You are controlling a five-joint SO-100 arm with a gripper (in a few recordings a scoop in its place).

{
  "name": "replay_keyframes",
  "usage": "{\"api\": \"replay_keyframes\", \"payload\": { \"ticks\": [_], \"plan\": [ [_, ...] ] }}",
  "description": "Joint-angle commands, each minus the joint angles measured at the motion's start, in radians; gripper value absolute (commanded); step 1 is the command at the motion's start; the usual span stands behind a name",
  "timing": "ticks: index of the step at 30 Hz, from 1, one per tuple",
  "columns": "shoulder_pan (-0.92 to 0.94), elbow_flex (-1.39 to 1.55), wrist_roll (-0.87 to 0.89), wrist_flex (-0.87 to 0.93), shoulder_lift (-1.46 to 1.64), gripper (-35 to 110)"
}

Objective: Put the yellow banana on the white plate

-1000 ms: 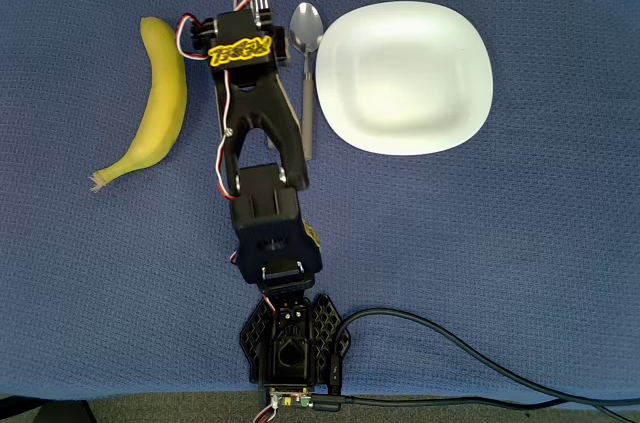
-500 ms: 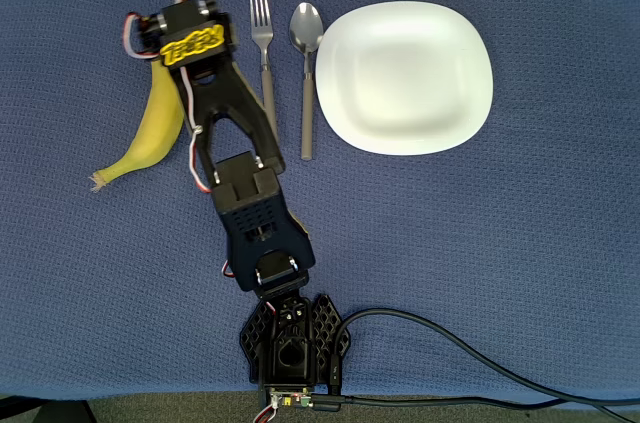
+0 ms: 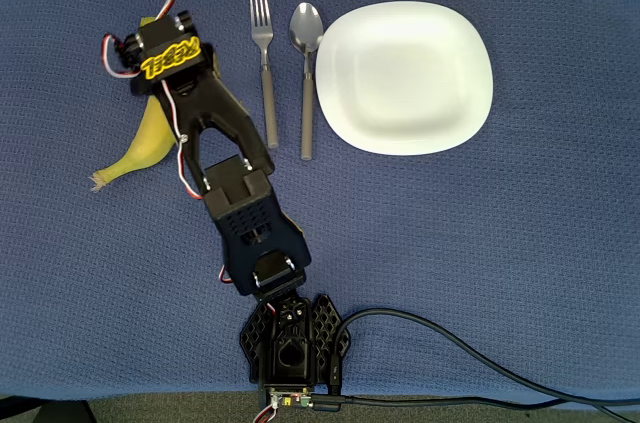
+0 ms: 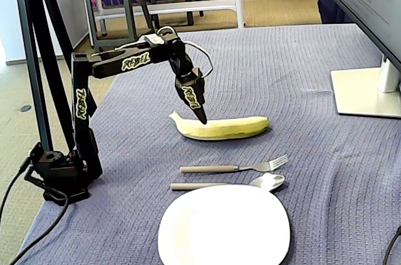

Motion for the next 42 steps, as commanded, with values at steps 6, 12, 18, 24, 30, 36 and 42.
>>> {"api": "replay_keyframes", "payload": {
  "ticks": [6,12,18,24,30,36,42],
  "plan": [
    [-0.006,0.003,0.028,-0.021,0.017,33],
    [0.009,0.006,0.029,-0.098,-0.006,35],
    [0.028,-0.029,0.041,-0.129,-0.066,36],
    [0.040,-0.044,0.052,-0.138,-0.107,37],
    [0.048,-0.083,0.061,-0.132,-0.160,37],
    [0.032,-0.104,0.057,-0.126,-0.187,38],
    [-0.002,-0.137,0.089,-0.101,-0.216,38]
  ]
}}
